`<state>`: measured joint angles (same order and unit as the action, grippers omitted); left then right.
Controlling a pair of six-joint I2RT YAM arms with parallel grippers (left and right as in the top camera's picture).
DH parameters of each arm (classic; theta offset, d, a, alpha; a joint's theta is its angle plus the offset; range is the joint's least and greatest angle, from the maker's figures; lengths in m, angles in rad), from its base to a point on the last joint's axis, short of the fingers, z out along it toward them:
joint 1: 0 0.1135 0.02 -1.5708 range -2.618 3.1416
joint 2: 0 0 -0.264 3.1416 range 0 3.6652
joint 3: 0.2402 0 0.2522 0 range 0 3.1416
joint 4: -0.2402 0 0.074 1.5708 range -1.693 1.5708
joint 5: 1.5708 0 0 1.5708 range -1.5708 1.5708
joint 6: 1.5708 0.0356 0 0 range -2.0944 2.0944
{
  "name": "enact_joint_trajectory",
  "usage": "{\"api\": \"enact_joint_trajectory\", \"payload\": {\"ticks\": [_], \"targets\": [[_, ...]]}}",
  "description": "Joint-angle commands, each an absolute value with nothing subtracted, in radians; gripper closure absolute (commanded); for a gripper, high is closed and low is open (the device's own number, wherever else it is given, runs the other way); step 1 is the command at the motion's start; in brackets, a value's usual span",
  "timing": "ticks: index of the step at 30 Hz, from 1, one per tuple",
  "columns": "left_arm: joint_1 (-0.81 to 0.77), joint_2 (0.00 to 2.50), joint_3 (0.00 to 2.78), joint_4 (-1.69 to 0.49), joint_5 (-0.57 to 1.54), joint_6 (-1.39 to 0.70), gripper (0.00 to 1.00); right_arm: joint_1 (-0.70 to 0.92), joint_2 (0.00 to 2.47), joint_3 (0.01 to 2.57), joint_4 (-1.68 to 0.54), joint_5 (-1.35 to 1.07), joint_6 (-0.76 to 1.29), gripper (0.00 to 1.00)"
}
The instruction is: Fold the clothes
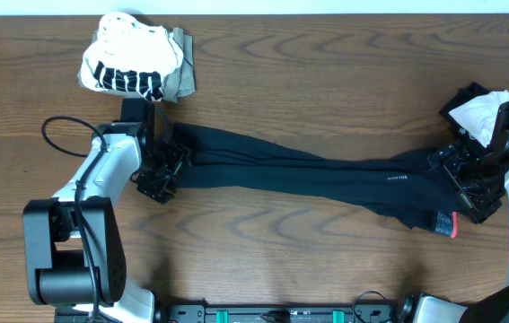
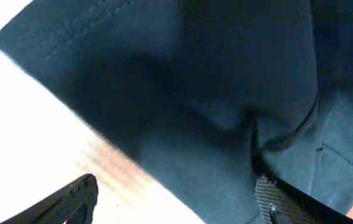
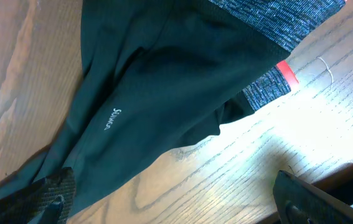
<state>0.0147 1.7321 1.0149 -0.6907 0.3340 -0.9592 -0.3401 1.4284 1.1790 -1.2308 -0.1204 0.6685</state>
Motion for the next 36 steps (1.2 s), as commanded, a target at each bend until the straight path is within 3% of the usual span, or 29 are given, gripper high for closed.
{"api": "enact_joint_trajectory", "payload": {"ticks": [1,13,20,27,30,36], "targets": [[0.014,1.732,0.968,-0.667,0.329,-1.0,0.16,-0.326,1.418,1.197,-1.232,-0.124,0.656,0.01],[0.014,1.732,0.889,-0.589,0.328,-1.027,0.17,-0.326,1.418,1.197,-1.228,-0.124,0.649,0.01],[0.014,1.724,0.91,-0.653,0.324,-1.027,0.24,-0.326,1.418,1.197,-1.226,-0.123,0.649,0.01],[0.014,1.629,0.913,-0.698,0.252,-1.027,0.56,-0.326,1.418,1.197,-1.227,-0.112,0.649,0.01],[0.014,1.559,0.914,-0.734,0.202,-1.027,0.62,-0.326,1.418,1.197,-1.226,-0.11,0.649,0.01],[0.014,1.44,0.914,-0.755,0.186,-1.015,0.87,-0.326,1.418,1.197,-1.227,-0.11,0.649,0.01]]}}
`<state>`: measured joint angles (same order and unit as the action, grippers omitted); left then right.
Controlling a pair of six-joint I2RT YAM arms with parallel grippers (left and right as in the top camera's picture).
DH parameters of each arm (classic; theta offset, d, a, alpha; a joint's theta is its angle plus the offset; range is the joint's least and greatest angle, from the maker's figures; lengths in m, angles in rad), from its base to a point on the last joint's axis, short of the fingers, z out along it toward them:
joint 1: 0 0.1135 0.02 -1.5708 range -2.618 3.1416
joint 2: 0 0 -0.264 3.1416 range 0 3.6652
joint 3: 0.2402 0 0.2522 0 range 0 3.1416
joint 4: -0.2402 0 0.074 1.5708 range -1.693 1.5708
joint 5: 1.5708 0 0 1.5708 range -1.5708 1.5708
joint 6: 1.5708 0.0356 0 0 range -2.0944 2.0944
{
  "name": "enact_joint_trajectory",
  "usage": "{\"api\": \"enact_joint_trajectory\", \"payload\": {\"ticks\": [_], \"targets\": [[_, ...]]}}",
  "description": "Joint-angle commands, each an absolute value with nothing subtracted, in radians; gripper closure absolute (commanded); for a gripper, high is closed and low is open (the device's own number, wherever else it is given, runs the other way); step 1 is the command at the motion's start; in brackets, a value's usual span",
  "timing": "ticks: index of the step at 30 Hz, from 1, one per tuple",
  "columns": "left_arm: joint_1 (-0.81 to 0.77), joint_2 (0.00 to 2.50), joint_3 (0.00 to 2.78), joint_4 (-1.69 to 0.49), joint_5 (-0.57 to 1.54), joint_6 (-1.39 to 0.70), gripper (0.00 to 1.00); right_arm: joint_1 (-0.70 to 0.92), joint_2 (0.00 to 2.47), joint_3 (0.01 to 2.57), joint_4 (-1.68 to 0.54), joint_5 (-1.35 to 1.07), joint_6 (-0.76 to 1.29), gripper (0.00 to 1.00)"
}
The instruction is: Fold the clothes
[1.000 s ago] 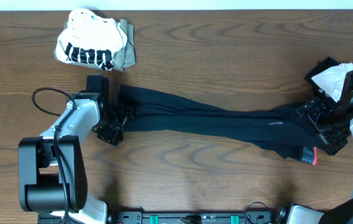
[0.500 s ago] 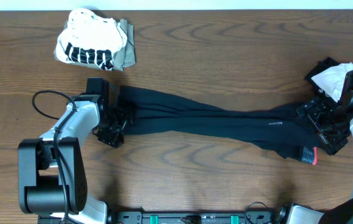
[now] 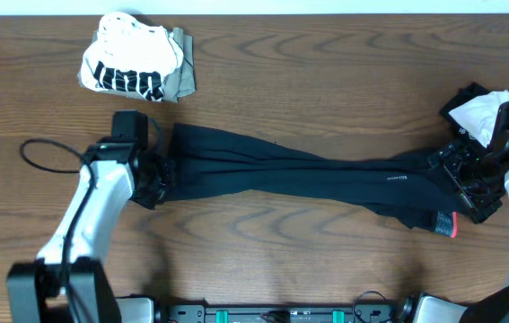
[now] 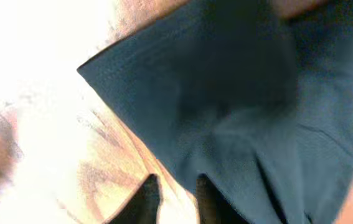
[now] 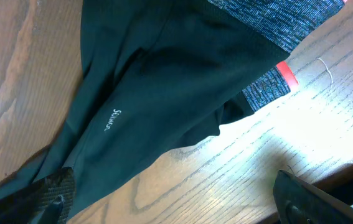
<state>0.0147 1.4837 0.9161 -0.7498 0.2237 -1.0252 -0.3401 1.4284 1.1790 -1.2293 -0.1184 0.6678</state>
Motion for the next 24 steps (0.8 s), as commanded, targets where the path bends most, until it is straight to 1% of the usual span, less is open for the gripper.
{"api": "enact_joint_trajectory", "payload": {"ticks": [1,3,4,5,6,7,8,9,15,17,20,24], "targets": [[0.014,1.428,0.914,-0.756,0.187,-1.015,0.89,-0.326,1.418,1.197,-1.227,-0.11,0.649,0.01],[0.014,1.409,0.914,-0.763,0.189,-1.015,0.87,-0.326,1.418,1.197,-1.227,-0.11,0.649,0.01],[0.014,1.405,0.914,-0.775,0.19,-1.015,0.75,-0.326,1.418,1.197,-1.227,-0.11,0.649,0.01],[0.014,1.405,0.914,-0.793,0.191,-1.015,0.65,-0.326,1.418,1.197,-1.227,-0.11,0.649,0.01],[0.014,1.406,0.914,-0.805,0.191,-1.015,0.59,-0.326,1.418,1.197,-1.227,-0.11,0.649,0.01],[0.014,1.411,0.913,-0.818,0.191,-1.015,0.39,-0.326,1.418,1.197,-1.227,-0.11,0.649,0.01],[0.014,1.416,0.912,-0.821,0.191,-1.016,0.16,-0.326,1.418,1.197,-1.228,-0.11,0.649,0.01],[0.016,1.422,0.912,-0.82,0.19,-1.018,0.14,-0.326,1.418,1.197,-1.228,-0.11,0.649,0.01],[0.049,1.486,0.908,-0.819,0.194,-1.18,0.14,-0.326,1.418,1.197,-1.241,-0.109,0.647,0.01],[0.07,1.517,0.907,-0.802,0.193,-1.174,0.15,-0.326,1.418,1.197,-1.246,-0.109,0.628,0.01],[0.104,1.561,0.907,-0.78,0.193,-1.131,0.21,-0.326,1.418,1.197,-1.25,-0.109,0.603,0.01],[0.154,1.602,0.907,-0.752,0.193,-1.044,0.23,-0.326,1.418,1.197,-1.249,-0.109,0.596,0.01]]}}
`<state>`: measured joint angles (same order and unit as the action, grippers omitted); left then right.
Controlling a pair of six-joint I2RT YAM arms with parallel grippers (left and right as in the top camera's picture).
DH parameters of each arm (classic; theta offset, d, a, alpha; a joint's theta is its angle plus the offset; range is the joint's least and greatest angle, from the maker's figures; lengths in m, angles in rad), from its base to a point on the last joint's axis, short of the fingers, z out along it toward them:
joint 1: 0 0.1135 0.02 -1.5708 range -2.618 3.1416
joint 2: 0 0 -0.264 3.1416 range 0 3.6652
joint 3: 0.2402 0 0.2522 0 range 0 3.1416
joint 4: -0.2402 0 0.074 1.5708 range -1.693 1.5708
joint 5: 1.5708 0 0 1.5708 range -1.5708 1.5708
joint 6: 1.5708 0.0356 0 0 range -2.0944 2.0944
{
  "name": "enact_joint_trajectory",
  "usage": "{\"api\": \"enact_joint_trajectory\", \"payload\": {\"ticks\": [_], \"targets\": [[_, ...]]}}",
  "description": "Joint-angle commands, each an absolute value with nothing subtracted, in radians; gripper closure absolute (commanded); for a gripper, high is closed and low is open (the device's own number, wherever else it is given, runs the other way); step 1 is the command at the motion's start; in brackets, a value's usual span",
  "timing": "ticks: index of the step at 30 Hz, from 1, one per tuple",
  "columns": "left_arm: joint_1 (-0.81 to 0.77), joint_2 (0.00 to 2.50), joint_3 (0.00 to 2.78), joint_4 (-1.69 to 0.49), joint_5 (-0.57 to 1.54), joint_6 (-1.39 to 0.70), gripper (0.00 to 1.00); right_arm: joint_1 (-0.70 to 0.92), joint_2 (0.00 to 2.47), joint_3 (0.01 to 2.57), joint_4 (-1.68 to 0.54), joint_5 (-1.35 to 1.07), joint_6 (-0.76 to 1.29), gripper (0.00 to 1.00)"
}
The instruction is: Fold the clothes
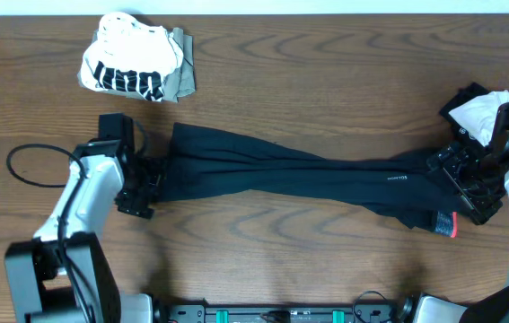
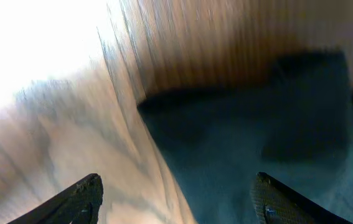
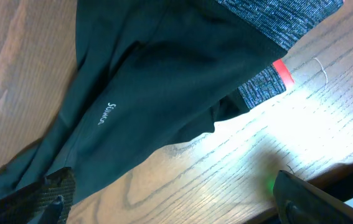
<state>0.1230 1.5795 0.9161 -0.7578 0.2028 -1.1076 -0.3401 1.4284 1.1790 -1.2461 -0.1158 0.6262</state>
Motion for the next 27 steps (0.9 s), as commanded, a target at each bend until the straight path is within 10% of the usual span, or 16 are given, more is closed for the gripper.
{"api": "enact_joint_trajectory", "payload": {"ticks": [1,27], "targets": [[0.166,1.609,0.907,-0.749,0.193,-1.028,0.24,-0.326,1.418,1.197,-1.249,-0.109,0.597,0.01],[0.205,1.733,0.906,-0.686,0.194,-0.98,0.61,-0.326,1.418,1.197,-1.249,-0.109,0.597,0.01]]}}
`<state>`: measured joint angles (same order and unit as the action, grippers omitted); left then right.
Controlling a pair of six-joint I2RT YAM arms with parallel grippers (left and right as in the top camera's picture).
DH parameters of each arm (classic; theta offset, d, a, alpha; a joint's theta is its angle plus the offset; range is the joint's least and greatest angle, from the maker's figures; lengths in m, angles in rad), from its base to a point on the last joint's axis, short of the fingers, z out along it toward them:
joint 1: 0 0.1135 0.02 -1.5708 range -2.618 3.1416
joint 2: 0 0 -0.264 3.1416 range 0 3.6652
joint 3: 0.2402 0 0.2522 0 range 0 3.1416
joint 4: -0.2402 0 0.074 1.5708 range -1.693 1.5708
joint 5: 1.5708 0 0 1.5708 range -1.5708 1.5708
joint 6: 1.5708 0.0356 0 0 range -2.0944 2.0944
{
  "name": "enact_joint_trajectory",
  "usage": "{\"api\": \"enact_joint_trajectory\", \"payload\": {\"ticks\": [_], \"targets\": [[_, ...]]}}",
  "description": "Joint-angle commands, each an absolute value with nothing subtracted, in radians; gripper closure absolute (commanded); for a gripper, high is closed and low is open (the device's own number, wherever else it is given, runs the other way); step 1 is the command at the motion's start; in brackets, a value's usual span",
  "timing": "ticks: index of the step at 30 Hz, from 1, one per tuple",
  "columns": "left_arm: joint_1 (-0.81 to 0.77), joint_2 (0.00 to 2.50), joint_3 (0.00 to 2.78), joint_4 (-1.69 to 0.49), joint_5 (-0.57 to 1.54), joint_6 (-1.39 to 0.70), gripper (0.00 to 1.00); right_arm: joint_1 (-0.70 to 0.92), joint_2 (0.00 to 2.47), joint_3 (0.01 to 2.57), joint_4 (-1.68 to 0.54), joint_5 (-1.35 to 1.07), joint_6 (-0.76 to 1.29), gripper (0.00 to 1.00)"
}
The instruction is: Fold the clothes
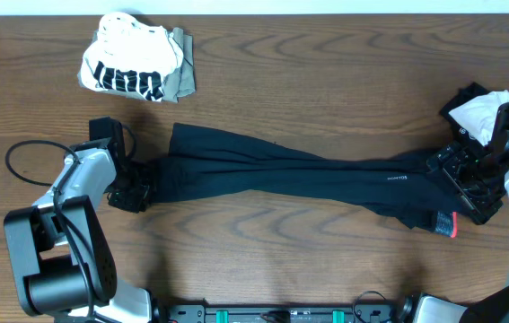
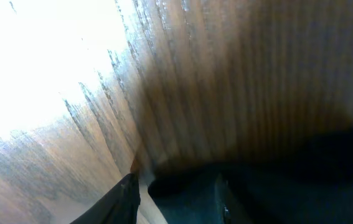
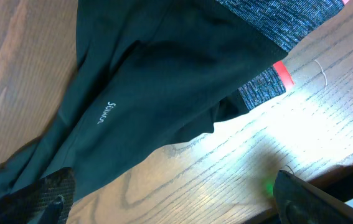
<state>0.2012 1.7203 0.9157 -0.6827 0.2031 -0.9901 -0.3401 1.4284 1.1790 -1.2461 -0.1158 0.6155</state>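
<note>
Black pants [image 1: 308,175] lie stretched across the wooden table [image 1: 326,72], legs to the left, grey waistband [image 3: 276,18] with a red tag [image 3: 282,68] to the right. My left gripper [image 1: 136,190] sits low at the leg cuffs. In the left wrist view its fingers [image 2: 126,198] stand close together with the dark cuff edge [image 2: 276,180] between them. My right gripper [image 1: 469,188] hovers open over the waist end, one finger [image 3: 55,193] above the cloth, the other beyond the pants near the table's edge.
A folded white garment with black stripes [image 1: 137,67] lies at the back left. A white cloth [image 1: 483,108] sits at the far right by the right arm. A black cable loop [image 1: 21,161] lies left of the left arm.
The left gripper's fingers stood wide apart over the cuff and are now drawn close on its edge, a little further left and lower. Pants and right arm have not moved.
The left gripper stood open over the leg ends, then shut on the cuffs further left with the legs straighter. Then it was open beside the cuff, and now it is shut on the cuff edge. The right gripper has stayed open at the waistband throughout.
</note>
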Motion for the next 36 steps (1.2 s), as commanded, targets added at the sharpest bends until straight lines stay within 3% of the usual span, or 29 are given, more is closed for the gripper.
{"api": "enact_joint_trajectory", "payload": {"ticks": [1,9,12,26,36], "targets": [[0.205,1.733,0.906,-0.686,0.194,-0.98,0.63,-0.326,1.418,1.197,-1.248,-0.109,0.597,0.01],[0.205,1.733,0.906,-0.679,0.194,-0.979,0.81,-0.326,1.418,1.197,-1.246,-0.109,0.597,0.01],[0.205,1.733,0.906,-0.69,0.194,-0.975,0.94,-0.326,1.418,1.197,-1.245,-0.109,0.598,0.01],[0.205,1.61,0.957,-0.844,0.198,-0.976,0.94,-0.326,1.418,1.197,-1.232,-0.109,0.598,0.01],[0.205,1.454,1.053,-0.818,0.224,-1.008,0.94,-0.326,1.418,1.197,-1.231,-0.109,0.597,0.01]]}}
